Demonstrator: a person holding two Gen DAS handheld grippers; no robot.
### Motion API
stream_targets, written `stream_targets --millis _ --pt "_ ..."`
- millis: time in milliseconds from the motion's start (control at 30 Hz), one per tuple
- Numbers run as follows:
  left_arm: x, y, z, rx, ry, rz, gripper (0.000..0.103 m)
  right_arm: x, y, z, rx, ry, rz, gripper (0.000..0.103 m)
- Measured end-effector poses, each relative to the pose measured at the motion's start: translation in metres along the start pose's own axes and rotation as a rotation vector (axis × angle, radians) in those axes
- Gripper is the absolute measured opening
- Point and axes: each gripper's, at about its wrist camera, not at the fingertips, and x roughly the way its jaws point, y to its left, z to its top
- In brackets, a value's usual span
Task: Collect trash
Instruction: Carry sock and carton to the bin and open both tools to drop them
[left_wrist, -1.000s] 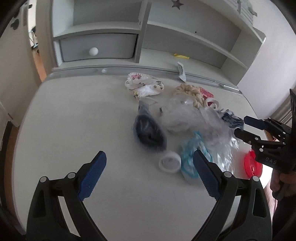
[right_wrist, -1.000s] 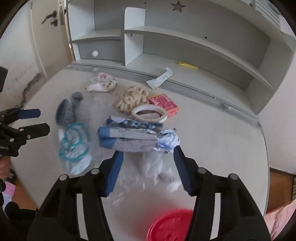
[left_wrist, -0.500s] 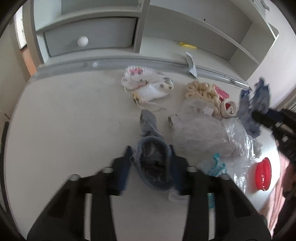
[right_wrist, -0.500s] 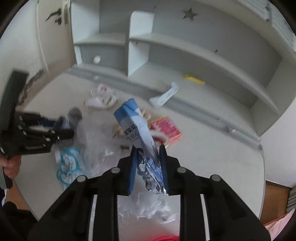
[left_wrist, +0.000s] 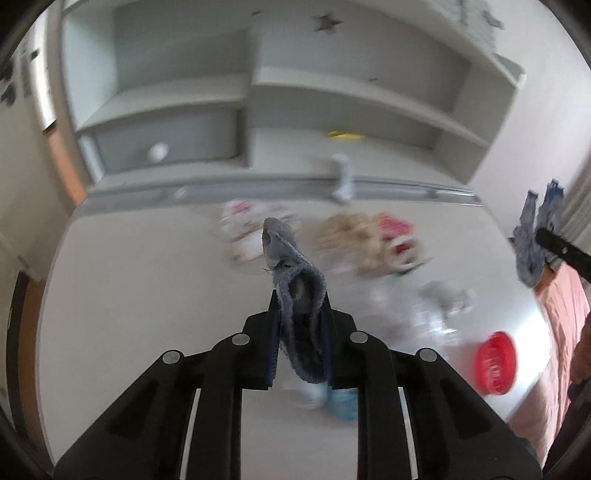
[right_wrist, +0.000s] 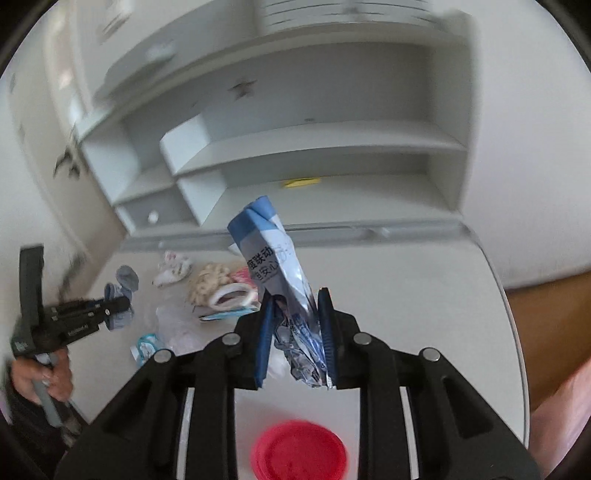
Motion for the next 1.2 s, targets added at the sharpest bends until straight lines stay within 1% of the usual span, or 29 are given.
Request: stream_targets --millis 33,100,133,233,300,333,400,500,533,567,633,700,733,767,833,933,967,1033,1100,1133,1200 --pt "-0.001 -0.009 0.002 0.011 -0.008 -0.012 0.018 -0.01 -0.016 -0.003 0.051 -0.006 0.01 0.024" --pt "-0.004 -0.044 0.007 0.054 -0.026 -0.069 0.018 -0.03 -0.039 -0.011 0.107 -0.025 0.005 0.024" --pt "-0.004 -0.057 0.008 0.07 -0.029 -0.09 0.018 -0.043 -0.053 -0.017 0.134 -0.039 -0.013 0.024" --pt "-0.003 -0.116 0.007 0.15 -0.034 -0.187 0.018 -0.08 -0.093 -0.04 0.208 -0.073 -0.076 0.024" --pt "-0.001 -0.164 0.001 0.211 -0.025 -0.266 0.018 -0.104 -0.121 -0.06 0.264 -0.093 -0.124 0.024" --pt "0.001 -0.195 -0.005 0.251 -0.02 -0.329 0.018 -0.115 -0.134 -0.07 0.292 -0.103 -0.147 0.024" --pt "0.002 -0.242 -0.018 0.311 -0.011 -0.425 0.018 -0.143 -0.166 -0.099 0.365 -0.128 -0.217 0.024" --pt "0.011 -0.314 -0.046 0.395 0.035 -0.565 0.018 -0.177 -0.208 -0.147 0.47 -0.145 -0.324 0.024" --pt "0.012 -0.331 -0.054 0.418 0.045 -0.595 0.018 -0.186 -0.223 -0.167 0.511 -0.141 -0.359 0.024" --pt "0.016 -0.357 -0.068 0.462 0.058 -0.626 0.018 -0.192 -0.238 -0.186 0.553 -0.132 -0.381 0.024" --pt "0.021 -0.399 -0.094 0.546 0.084 -0.658 0.018 -0.199 -0.261 -0.219 0.629 -0.112 -0.417 0.024" --pt "0.027 -0.429 -0.115 0.603 0.108 -0.683 0.018 -0.201 -0.283 -0.248 0.692 -0.076 -0.448 0.024" --pt "0.034 -0.448 -0.129 0.636 0.132 -0.705 0.018 -0.199 -0.296 -0.266 0.732 -0.049 -0.464 0.024" --pt "0.039 -0.459 -0.138 0.656 0.15 -0.708 0.018 -0.198 -0.305 -0.277 0.754 -0.029 -0.469 0.024" --pt "0.054 -0.487 -0.162 0.71 0.199 -0.717 0.018 -0.189 -0.328 -0.309 0.813 0.041 -0.492 0.024" --pt "0.081 -0.518 -0.193 0.774 0.249 -0.7 0.018 -0.17 -0.348 -0.342 0.871 0.127 -0.502 0.024" --pt "0.09 -0.524 -0.2 0.783 0.271 -0.697 0.018 -0.161 -0.36 -0.359 0.901 0.174 -0.497 0.024" --pt "0.111 -0.538 -0.221 0.804 0.329 -0.703 0.018 -0.148 -0.373 -0.38 0.938 0.228 -0.482 0.024" --pt "0.128 -0.547 -0.234 0.822 0.358 -0.681 0.018 -0.133 -0.385 -0.401 0.972 0.297 -0.451 0.024" --pt "0.14 -0.552 -0.242 0.827 0.384 -0.67 0.018 -0.126 -0.39 -0.412 0.987 0.325 -0.443 0.024" --pt "0.152 -0.556 -0.254 0.829 0.412 -0.658 0.018 -0.116 -0.399 -0.423 1.003 0.359 -0.431 0.024"
